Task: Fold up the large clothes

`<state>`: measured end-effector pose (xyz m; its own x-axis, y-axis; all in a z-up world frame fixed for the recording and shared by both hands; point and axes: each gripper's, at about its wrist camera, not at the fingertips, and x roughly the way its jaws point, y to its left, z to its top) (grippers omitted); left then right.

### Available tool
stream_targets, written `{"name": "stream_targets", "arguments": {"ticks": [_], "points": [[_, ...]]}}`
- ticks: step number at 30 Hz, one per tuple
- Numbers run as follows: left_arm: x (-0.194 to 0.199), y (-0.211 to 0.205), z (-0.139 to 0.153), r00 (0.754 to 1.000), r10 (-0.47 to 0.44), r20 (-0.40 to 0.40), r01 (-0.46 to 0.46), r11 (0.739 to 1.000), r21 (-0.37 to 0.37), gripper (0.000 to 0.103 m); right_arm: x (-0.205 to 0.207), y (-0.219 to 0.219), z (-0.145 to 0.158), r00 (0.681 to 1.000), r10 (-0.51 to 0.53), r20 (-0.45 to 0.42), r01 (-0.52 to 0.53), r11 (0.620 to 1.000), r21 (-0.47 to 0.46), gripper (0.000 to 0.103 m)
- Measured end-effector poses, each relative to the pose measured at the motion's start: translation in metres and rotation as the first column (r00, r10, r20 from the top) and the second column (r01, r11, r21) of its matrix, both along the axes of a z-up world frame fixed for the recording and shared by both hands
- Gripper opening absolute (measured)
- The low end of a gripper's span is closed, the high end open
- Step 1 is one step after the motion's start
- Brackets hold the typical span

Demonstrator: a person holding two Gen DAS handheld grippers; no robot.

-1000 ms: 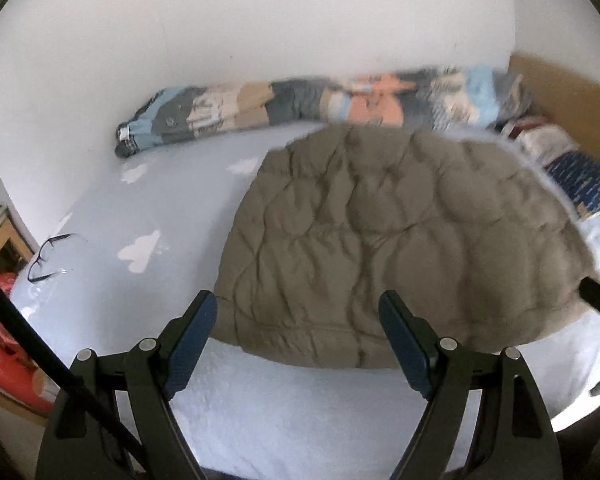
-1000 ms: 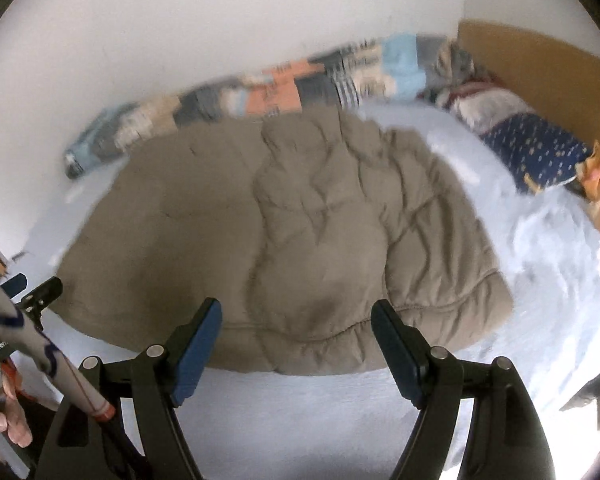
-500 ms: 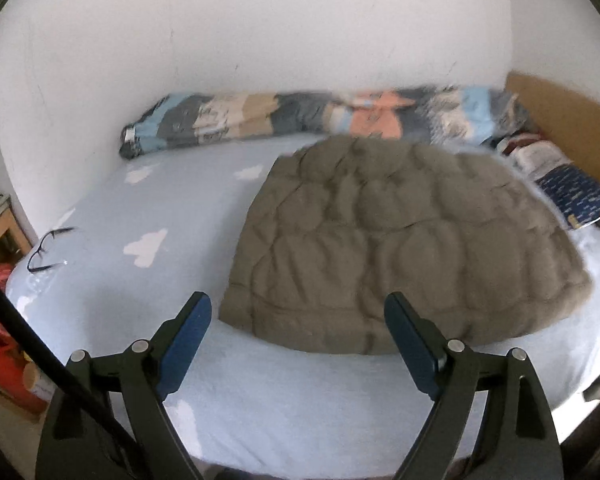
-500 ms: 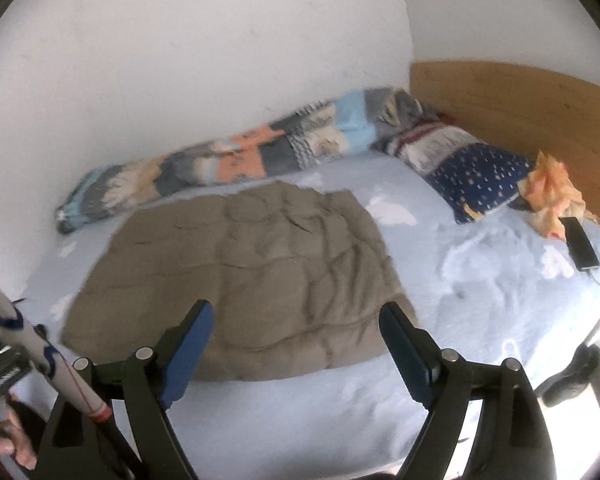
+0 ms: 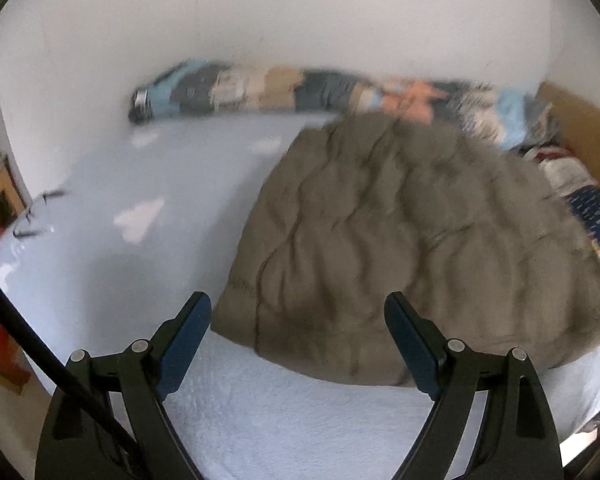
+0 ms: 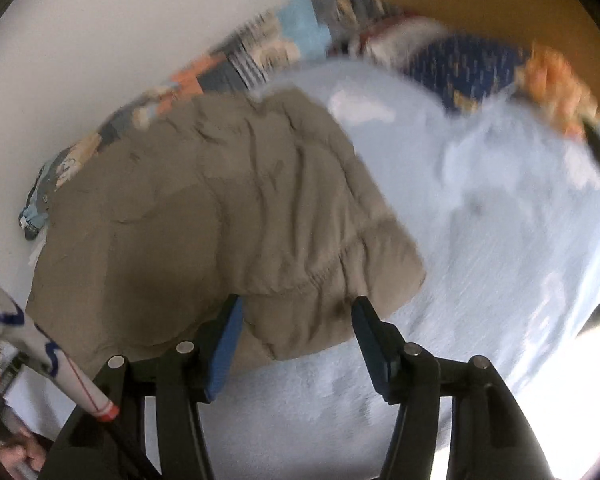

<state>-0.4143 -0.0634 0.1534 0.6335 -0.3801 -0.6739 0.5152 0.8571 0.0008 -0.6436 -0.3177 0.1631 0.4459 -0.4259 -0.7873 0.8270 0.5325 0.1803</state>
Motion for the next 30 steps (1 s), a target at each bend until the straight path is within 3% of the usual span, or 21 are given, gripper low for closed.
{"name": "stream_targets", "arguments": {"ticks": [2,4,9,17,24,27,30], "points": [[-0.019,0.002,0.021,0.999,-0.019,0.047,0.02,1.0,-0.021,0.089,0.0,0.024,0.025,0.999,0.03,0.015,-0.028,0.993,-0.11,0.066],[-0.038,0.002,0.044,0.996,-0.048,0.07,0.05,0.998,-0.026,0.094,0.002,0.046,0.044,0.998,0.062,0.033,-0.056,0.985,-0.164,0.07],[-0.065,0.003,0.085,0.988,-0.078,0.133,0.08,0.997,-0.008,0.096,0.013,0.101,0.09,0.979,0.178,0.097,-0.157,0.968,-0.198,0.074],[-0.099,0.005,0.132,0.976,-0.04,0.216,0.004,0.986,0.165,0.097,0.012,0.144,0.15,0.962,0.232,0.142,-0.183,0.939,-0.291,0.086],[-0.122,0.043,0.18,0.965,-0.014,0.263,0.012,1.0,0.008,0.097,-0.002,0.177,0.188,0.948,0.272,0.163,-0.199,0.911,-0.36,0.091],[-0.128,0.047,0.193,0.966,-0.045,0.254,0.052,0.998,-0.02,0.097,-0.009,0.198,0.204,0.942,0.291,0.167,-0.2,0.887,-0.417,0.1],[-0.133,0.046,0.194,0.966,-0.061,0.252,0.065,0.998,-0.008,0.097,-0.005,0.215,0.206,0.937,0.322,0.132,-0.232,0.861,-0.453,0.101]]}}
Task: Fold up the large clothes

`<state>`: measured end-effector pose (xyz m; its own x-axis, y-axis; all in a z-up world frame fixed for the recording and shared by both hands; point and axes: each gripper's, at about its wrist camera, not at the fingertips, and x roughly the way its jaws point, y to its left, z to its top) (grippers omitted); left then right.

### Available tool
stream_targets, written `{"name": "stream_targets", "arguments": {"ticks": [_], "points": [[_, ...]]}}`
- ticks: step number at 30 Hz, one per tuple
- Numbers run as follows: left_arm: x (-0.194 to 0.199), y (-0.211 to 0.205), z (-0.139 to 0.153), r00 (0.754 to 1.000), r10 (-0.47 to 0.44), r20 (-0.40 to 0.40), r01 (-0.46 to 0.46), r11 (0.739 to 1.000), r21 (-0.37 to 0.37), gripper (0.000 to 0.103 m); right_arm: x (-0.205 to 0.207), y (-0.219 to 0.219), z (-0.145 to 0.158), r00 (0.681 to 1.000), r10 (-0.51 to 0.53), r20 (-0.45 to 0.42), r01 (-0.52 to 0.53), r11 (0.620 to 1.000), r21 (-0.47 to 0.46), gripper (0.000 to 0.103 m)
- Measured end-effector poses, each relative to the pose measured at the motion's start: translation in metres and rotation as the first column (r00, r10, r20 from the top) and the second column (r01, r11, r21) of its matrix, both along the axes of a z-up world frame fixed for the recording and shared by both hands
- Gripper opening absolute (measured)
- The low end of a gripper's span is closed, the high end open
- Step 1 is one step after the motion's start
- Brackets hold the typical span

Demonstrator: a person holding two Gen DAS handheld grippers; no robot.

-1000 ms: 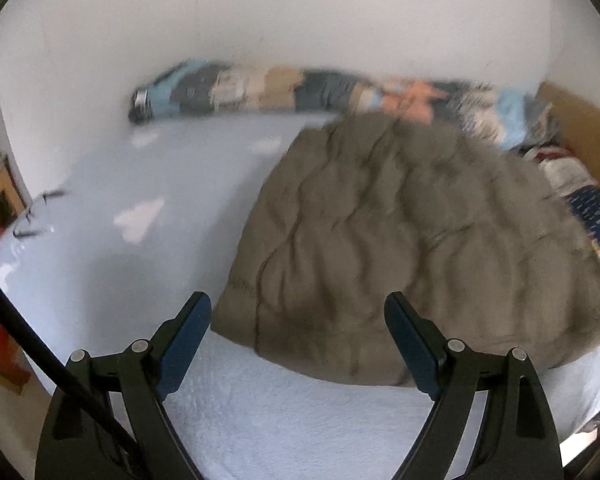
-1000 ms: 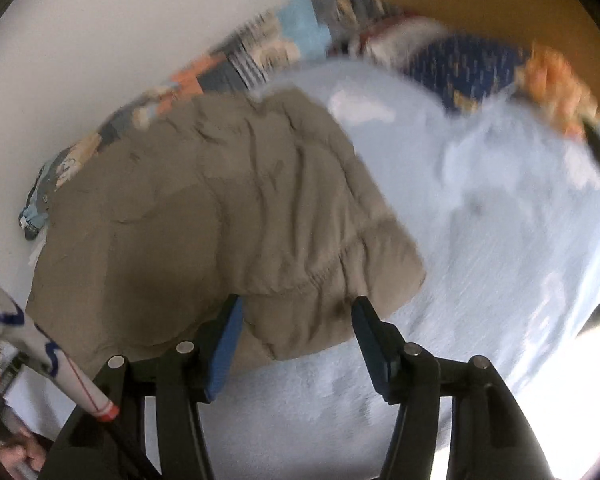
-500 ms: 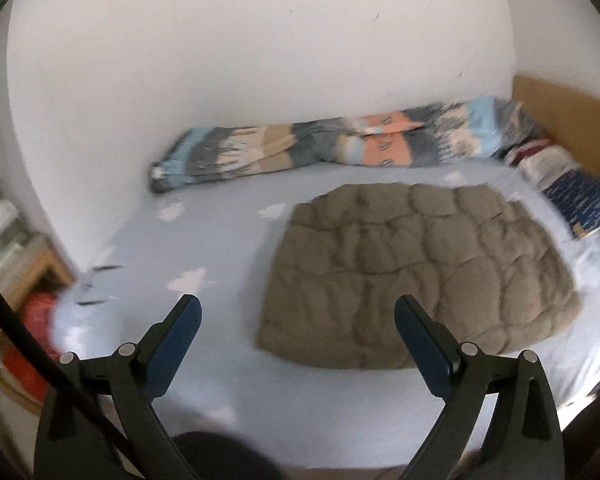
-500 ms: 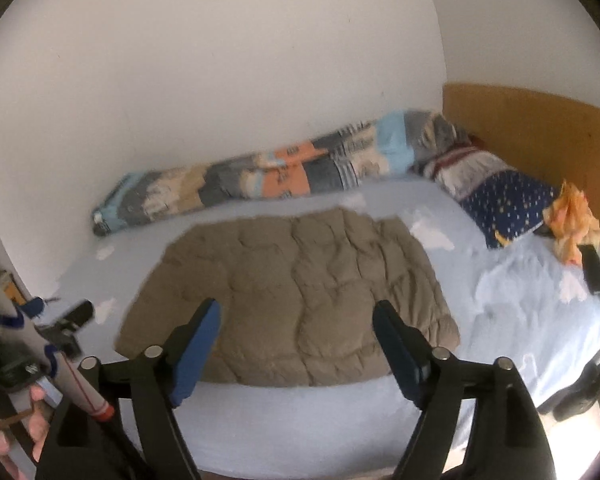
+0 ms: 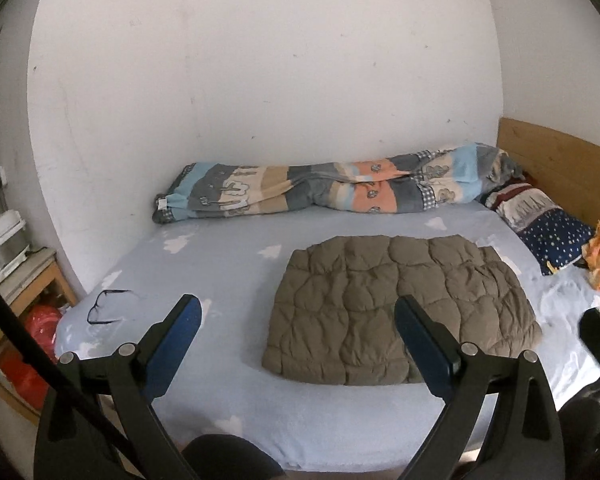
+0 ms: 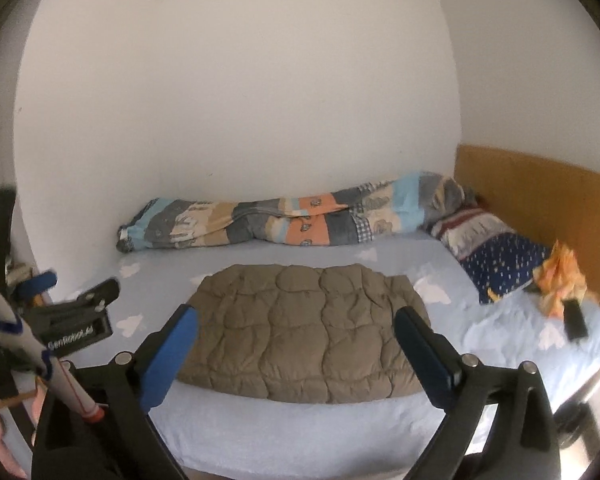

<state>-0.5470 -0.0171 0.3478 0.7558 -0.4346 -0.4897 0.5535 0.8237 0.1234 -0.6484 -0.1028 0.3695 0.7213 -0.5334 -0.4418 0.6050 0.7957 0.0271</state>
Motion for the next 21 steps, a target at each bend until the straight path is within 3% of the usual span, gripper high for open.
{"name": "stream_targets", "arguments": {"ticks": [10,21], "points": [[0.017,-0.011,-0.02,0.998,0.053,-0.043,-0.051,0.997,0.06,0.097,0.01,0.003,-0.009,0.999,0.015,-0.034,-0.015,1.0,0.0,0.101],[0.032,-0.029,-0.051,0.994,0.054,-0.09,-0.042,0.99,0.131,0.097,0.025,-0.011,-0.032,0.996,0.019,-0.085,-0.016,0.999,0.042,0.102]]}}
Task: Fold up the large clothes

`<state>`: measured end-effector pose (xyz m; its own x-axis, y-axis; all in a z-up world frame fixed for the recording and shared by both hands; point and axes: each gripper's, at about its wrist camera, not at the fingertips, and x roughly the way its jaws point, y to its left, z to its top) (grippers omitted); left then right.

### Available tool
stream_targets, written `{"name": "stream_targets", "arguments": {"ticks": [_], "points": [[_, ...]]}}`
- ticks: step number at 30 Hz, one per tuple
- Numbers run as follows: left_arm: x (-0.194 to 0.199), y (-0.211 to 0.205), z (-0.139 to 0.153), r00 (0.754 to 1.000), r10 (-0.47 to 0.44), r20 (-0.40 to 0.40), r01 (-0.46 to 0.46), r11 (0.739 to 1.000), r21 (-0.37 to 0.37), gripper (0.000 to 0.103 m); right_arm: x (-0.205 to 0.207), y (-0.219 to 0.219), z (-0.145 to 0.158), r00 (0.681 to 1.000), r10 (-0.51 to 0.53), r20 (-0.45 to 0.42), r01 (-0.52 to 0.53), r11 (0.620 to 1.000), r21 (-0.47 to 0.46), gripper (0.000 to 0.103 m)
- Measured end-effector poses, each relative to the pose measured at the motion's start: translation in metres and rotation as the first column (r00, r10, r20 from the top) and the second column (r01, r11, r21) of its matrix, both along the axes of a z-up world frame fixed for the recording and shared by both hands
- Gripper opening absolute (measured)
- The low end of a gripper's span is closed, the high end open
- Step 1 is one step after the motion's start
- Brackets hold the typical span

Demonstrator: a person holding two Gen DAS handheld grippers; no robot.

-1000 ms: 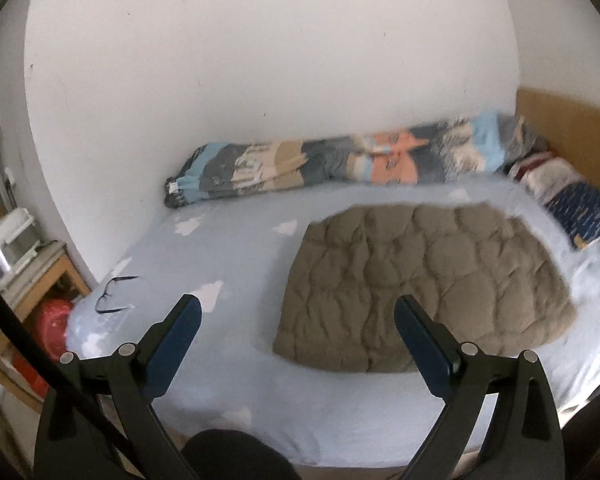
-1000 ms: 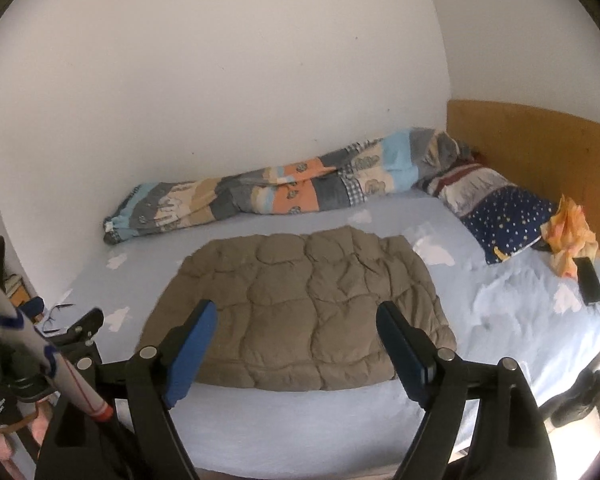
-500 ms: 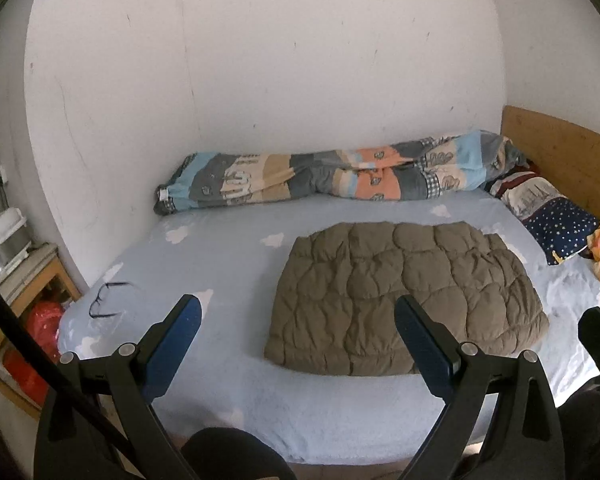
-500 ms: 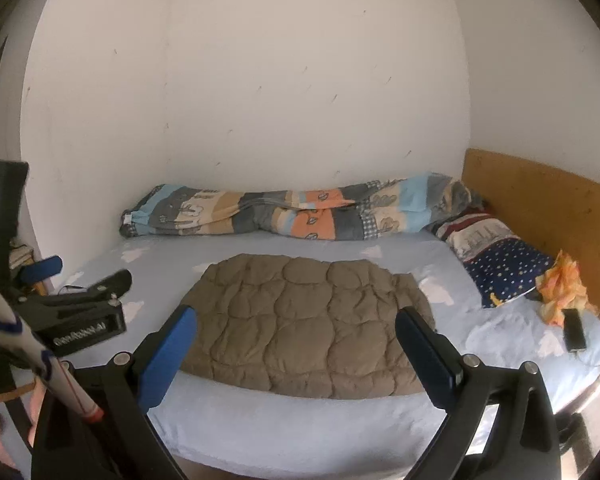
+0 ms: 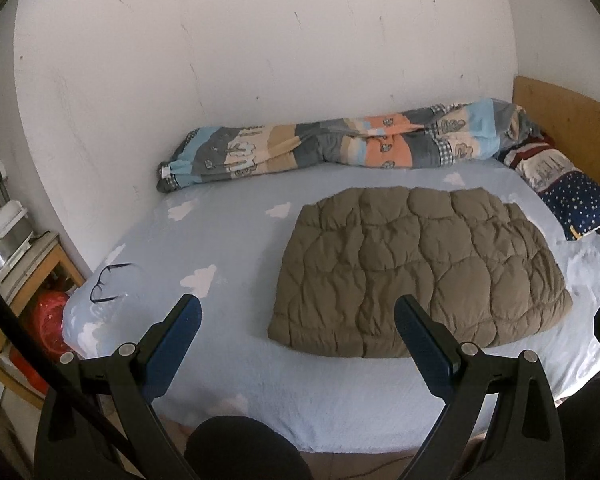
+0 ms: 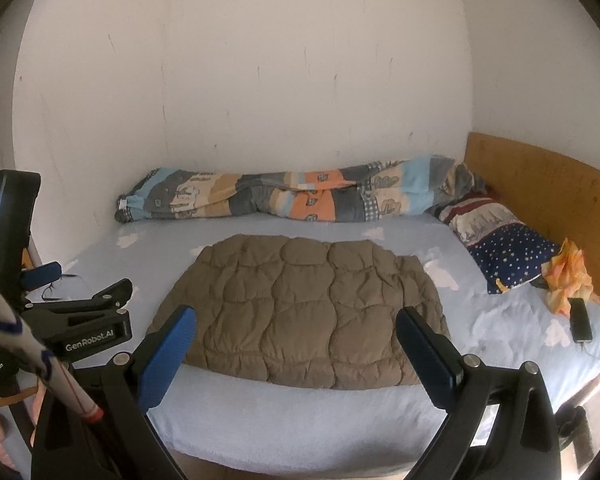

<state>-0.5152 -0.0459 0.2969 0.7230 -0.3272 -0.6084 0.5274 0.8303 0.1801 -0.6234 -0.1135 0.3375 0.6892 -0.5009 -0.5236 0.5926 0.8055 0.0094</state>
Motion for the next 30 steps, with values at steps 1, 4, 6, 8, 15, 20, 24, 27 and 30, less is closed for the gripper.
{"name": "stream_targets", "arguments": {"ticks": [1,4,6,8,15,20,24,27,30], "points": [[0.001,0.0,-0.002,1.0,-0.001,-0.006,0.001,1.0,0.004,0.097,0.001,-0.001,-0.002,1.0,0.0,-0.003,0.0,1.0,0.002,0.102],[0.004,-0.002,-0.009,1.0,-0.001,-0.017,0.001,1.0,0.013,0.097,0.004,-0.003,-0.007,1.0,0.001,-0.014,-0.001,1.0,0.011,0.102],[0.006,-0.003,-0.011,1.0,-0.001,-0.022,0.002,1.0,0.018,0.097,0.006,-0.005,-0.01,1.0,-0.002,-0.022,0.002,1.0,0.014,0.102],[0.007,-0.004,-0.015,1.0,-0.002,-0.028,0.002,1.0,0.022,0.097,0.008,-0.006,-0.014,1.0,-0.002,-0.03,0.003,1.0,0.021,0.102],[0.009,-0.007,-0.021,0.999,-0.01,-0.044,0.011,1.0,0.028,0.097,0.014,-0.007,-0.022,0.999,-0.004,-0.05,0.006,0.999,0.032,0.102],[0.008,-0.009,-0.023,0.999,-0.018,-0.046,0.02,0.999,0.033,0.097,0.015,-0.01,-0.025,0.998,-0.008,-0.06,0.01,0.999,0.042,0.102],[0.006,-0.009,-0.024,0.999,-0.024,-0.046,0.026,0.999,0.032,0.097,0.016,-0.011,-0.027,0.998,-0.009,-0.065,0.012,0.999,0.046,0.102],[0.004,-0.01,-0.024,0.999,-0.026,-0.04,0.027,0.999,0.032,0.097,0.016,-0.011,-0.029,0.998,-0.008,-0.069,0.012,0.999,0.052,0.102],[0.003,-0.01,-0.024,0.999,-0.025,-0.044,0.027,0.999,0.028,0.097,0.018,-0.01,-0.029,0.998,-0.008,-0.069,0.011,0.999,0.049,0.102]]}}
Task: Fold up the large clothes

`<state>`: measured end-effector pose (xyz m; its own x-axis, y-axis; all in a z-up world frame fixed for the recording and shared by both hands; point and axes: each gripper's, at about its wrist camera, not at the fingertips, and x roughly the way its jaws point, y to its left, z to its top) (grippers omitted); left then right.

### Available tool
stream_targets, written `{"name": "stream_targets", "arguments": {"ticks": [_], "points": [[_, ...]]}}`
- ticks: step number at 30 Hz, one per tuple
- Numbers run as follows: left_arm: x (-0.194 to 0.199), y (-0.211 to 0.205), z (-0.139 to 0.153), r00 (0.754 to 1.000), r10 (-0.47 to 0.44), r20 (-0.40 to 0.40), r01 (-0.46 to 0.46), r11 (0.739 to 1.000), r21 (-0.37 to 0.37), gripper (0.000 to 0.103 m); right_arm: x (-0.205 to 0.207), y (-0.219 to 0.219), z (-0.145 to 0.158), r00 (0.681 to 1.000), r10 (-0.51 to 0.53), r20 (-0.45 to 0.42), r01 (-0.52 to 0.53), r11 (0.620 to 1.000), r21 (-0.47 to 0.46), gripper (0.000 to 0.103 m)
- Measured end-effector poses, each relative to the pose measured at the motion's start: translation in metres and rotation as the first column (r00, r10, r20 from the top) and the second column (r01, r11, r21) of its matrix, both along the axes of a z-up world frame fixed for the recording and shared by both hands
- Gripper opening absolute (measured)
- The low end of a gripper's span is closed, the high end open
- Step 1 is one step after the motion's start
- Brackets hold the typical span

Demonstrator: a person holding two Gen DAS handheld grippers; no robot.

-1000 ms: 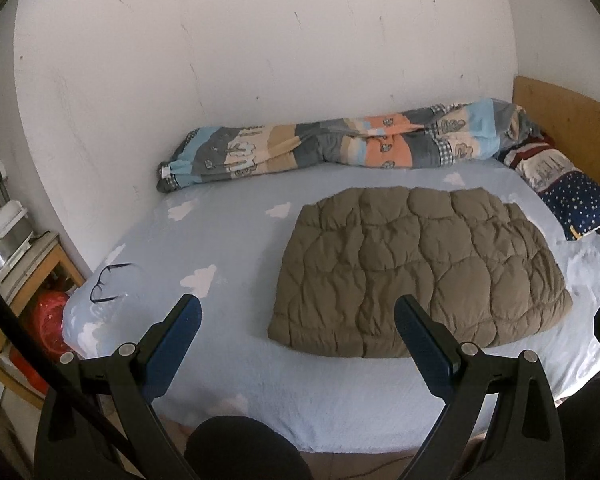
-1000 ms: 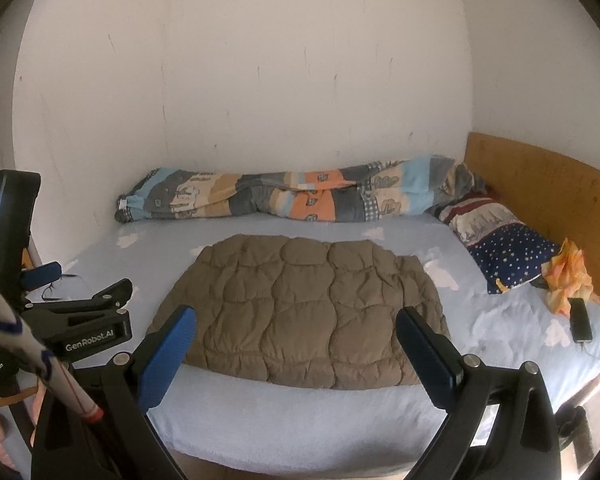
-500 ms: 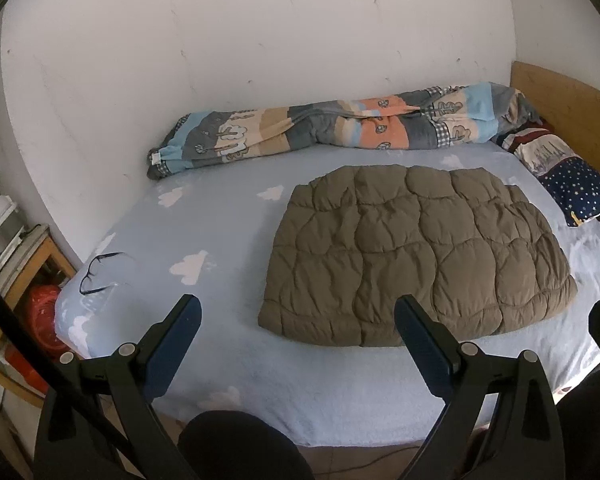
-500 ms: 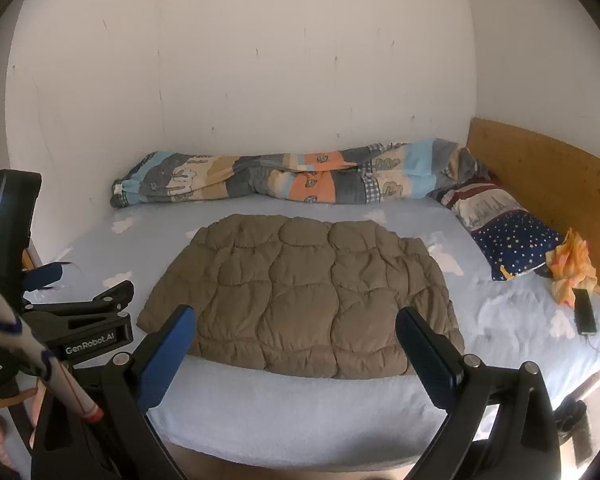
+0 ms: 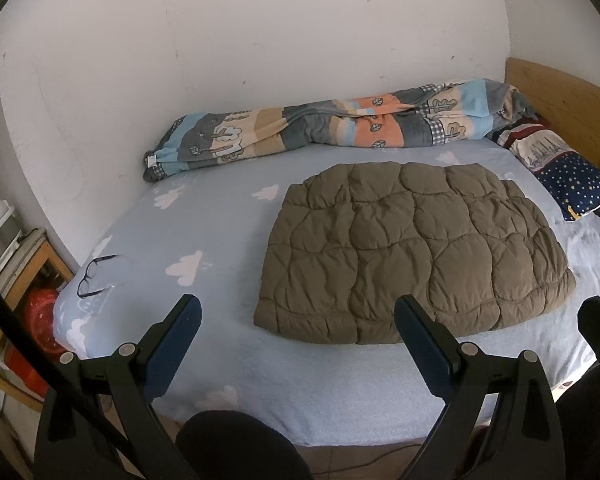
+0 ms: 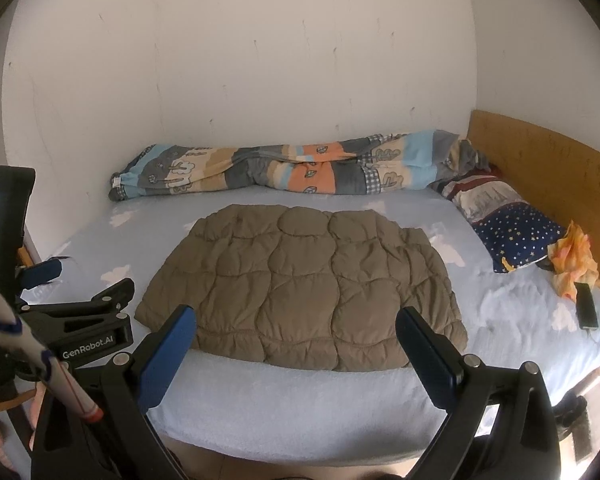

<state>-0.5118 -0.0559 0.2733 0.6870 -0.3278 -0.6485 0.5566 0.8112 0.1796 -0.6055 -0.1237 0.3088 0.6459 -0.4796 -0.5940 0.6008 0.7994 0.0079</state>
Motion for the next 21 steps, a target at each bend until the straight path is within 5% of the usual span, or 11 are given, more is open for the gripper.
{"name": "stream_targets", "arguments": {"ticks": [21], "points": [[-0.003,-0.001,-0.0001,1.0,-0.001,0.001,0.001,1.0,0.003,0.097,-0.0006,0.0008,-0.0003,1.0,0.002,-0.006,-0.002,1.0,0.003,0.102]]}}
